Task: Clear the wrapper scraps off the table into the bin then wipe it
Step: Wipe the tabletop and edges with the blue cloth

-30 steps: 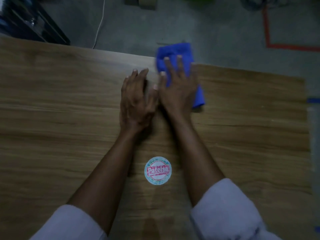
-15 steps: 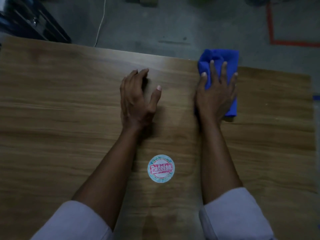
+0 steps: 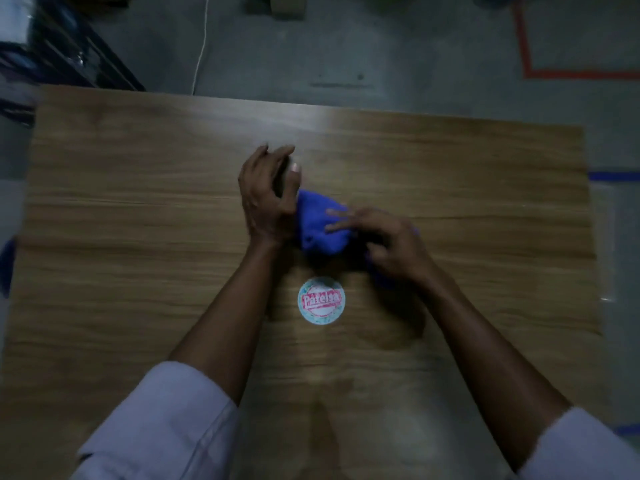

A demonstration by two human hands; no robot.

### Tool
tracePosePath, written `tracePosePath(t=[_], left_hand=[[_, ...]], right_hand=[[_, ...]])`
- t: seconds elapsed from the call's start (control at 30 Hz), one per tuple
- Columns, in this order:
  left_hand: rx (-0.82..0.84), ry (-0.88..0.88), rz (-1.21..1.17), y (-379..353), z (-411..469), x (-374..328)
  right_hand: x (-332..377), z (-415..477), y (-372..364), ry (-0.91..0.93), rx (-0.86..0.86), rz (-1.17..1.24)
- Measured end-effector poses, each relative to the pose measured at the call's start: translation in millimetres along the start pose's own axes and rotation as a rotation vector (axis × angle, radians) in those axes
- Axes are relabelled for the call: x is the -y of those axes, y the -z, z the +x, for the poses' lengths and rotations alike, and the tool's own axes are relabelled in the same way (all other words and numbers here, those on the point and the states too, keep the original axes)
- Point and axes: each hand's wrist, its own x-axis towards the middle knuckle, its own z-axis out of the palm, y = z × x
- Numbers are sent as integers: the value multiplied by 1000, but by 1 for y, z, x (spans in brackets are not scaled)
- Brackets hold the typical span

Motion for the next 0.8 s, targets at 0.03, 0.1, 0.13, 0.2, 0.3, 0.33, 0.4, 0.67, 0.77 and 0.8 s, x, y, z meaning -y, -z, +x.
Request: tracePosePath(t=[0.03, 0.1, 0.13, 0.2, 0.3, 0.33, 0.4, 0.67, 0.77, 0.8], left_hand=[[-19, 43, -36, 4, -7, -2], [-31, 84, -66, 8, -20, -5], [-31, 82, -64, 8, -26, -7], [-46, 56, -67, 5, -35, -12], [2, -18, -75, -5, -44, -17], [44, -64, -42, -7, -48, -17], [148, -146, 53, -11, -54, -16], [333, -179, 207, -2, -101, -39], [431, -111, 243, 0, -111, -40], [456, -136, 251, 0, -110, -40]], right_hand=[[1, -2, 12, -49, -127, 35], [-17, 14, 36, -157, -413, -44], [-29, 29, 43, -229, -483, -119], [-50, 60, 39, -359, -439, -294], [-54, 82, 4, -268, -363, -427], [-48, 80, -6, -194, -327, -418], [-35, 64, -21, -74, -229, -390], [22, -45, -61, -68, -66, -176], [30, -79, -74, -22, -17, -150], [30, -83, -76, -13, -20, -141]])
